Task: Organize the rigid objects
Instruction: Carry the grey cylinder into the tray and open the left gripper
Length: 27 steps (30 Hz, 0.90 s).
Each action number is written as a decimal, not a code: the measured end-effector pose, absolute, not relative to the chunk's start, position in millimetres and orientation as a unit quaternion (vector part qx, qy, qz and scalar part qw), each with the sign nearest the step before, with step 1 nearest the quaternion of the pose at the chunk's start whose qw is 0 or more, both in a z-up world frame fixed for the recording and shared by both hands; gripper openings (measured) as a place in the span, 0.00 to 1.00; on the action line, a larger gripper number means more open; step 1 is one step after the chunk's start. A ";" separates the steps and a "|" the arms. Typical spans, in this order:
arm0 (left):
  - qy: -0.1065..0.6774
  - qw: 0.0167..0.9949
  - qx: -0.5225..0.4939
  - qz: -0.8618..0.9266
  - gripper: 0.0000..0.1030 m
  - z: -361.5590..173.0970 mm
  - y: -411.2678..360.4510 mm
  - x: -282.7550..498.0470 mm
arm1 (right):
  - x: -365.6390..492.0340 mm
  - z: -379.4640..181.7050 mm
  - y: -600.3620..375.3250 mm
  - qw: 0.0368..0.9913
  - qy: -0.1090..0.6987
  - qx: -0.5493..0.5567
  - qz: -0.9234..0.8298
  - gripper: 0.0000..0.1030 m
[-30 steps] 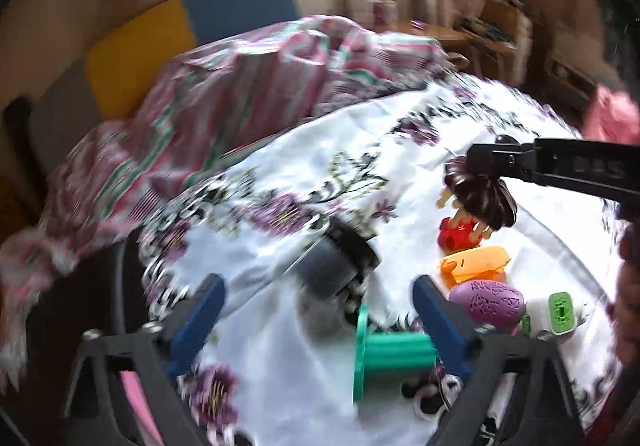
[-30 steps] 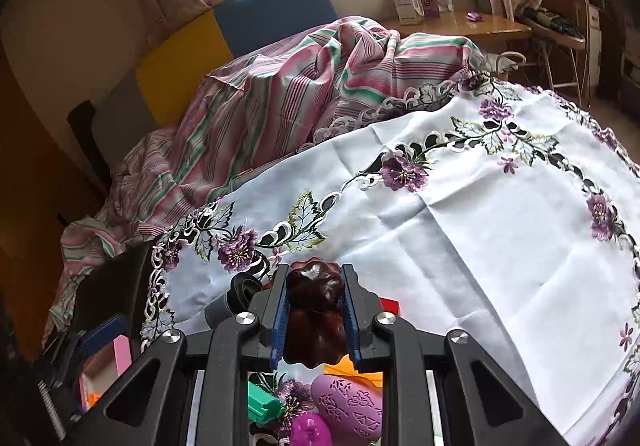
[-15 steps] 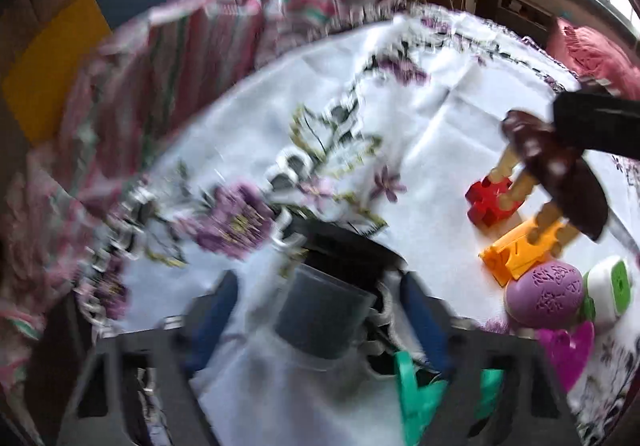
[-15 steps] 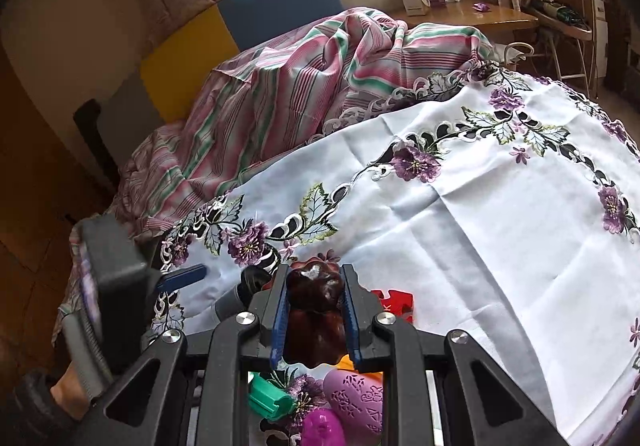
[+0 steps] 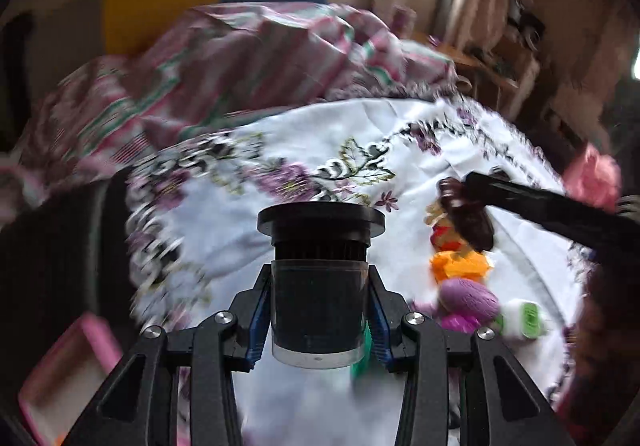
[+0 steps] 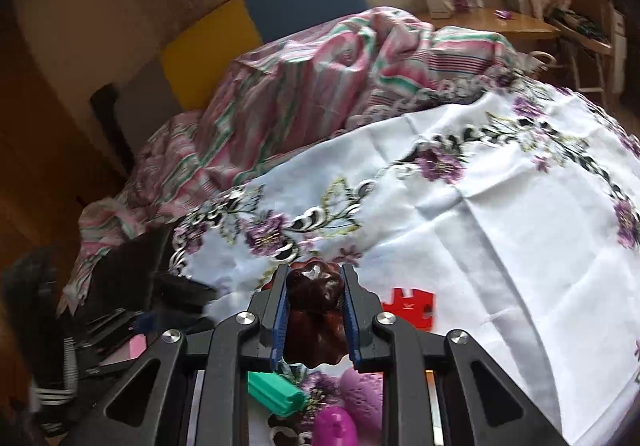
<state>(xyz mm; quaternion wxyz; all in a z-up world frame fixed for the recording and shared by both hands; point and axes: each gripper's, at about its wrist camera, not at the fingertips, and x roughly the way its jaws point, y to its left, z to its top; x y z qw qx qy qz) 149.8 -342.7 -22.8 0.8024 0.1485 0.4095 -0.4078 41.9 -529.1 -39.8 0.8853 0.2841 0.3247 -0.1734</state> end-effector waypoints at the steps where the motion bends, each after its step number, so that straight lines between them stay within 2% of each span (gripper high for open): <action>1: 0.406 0.813 0.140 -0.394 0.42 -14.8 -325.6 146.9 | 44.4 -38.6 -523.5 0.890 0.325 0.274 -0.163 0.22; 9: 0.385 0.882 0.060 -0.266 0.42 46.9 -159.6 133.0 | 57.0 -34.8 -485.9 0.911 0.331 0.229 -0.093 0.22; 14: 0.409 0.889 0.042 -0.200 0.42 32.5 -82.1 122.4 | 61.7 -33.7 -464.5 0.917 0.334 0.211 -0.052 0.22; 19: 0.457 0.867 -0.008 -0.199 0.42 -11.2 -68.0 124.9 | 68.7 -37.9 -435.3 0.922 0.345 0.177 -0.015 0.22; 27: 0.477 0.856 -0.009 -0.199 0.42 -49.8 -119.2 167.8 | 75.3 -47.8 -411.3 0.920 0.362 0.148 0.017 0.22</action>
